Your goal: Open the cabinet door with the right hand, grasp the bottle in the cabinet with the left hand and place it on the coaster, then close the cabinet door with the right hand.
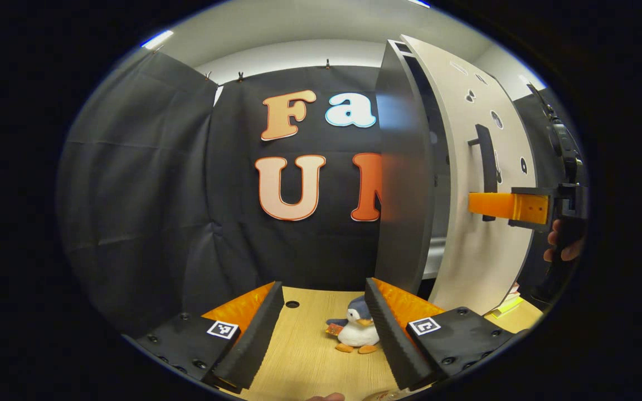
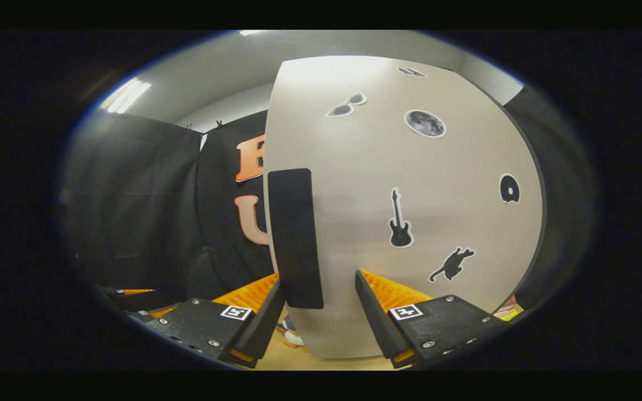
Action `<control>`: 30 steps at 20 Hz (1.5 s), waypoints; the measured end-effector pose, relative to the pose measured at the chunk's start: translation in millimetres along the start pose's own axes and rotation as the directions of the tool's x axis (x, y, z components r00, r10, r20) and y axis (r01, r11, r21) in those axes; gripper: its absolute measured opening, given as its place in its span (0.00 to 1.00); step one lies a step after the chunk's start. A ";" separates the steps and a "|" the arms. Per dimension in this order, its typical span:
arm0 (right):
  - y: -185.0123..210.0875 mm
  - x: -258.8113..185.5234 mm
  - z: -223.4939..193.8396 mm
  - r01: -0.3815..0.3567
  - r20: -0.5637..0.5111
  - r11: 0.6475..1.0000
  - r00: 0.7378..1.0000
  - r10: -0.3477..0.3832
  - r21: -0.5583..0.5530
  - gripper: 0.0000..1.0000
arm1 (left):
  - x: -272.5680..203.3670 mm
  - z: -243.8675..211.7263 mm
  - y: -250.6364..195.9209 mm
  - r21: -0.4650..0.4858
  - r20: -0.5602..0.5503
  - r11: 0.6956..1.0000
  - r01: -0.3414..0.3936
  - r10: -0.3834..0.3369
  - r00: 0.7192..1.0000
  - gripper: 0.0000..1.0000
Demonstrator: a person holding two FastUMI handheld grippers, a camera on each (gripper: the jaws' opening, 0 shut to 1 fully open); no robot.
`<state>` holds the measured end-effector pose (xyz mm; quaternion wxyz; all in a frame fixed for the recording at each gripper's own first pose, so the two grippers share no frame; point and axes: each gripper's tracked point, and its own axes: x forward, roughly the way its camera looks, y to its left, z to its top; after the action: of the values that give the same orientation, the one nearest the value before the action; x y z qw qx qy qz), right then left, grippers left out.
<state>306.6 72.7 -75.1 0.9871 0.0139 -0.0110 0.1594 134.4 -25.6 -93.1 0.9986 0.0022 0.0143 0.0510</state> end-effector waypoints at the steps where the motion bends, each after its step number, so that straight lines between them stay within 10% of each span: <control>1: 0.3 1.0 -0.7 0.017 0.005 1.000 1.000 -0.017 -0.007 0.75 | 1.5 -0.1 -0.1 -0.002 -0.002 1.000 0.003 -0.003 1.000 0.95; 16: -5.4 8.5 -4.5 0.077 -0.016 0.997 0.997 -0.077 0.017 0.80 | -5.9 -1.2 -4.1 -0.021 -0.033 1.000 0.019 -0.020 0.999 0.94; 30: -62.2 -213.3 -6.0 0.196 -0.031 0.980 0.980 -0.197 -0.013 0.81 | -93.7 47.9 -70.9 -0.011 0.010 0.994 0.111 -0.111 0.994 0.94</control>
<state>123.9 -53.2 -88.1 0.9981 0.0076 0.0055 0.0613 49.8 -105.8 -43.0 0.9999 -0.0040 0.0093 -0.0045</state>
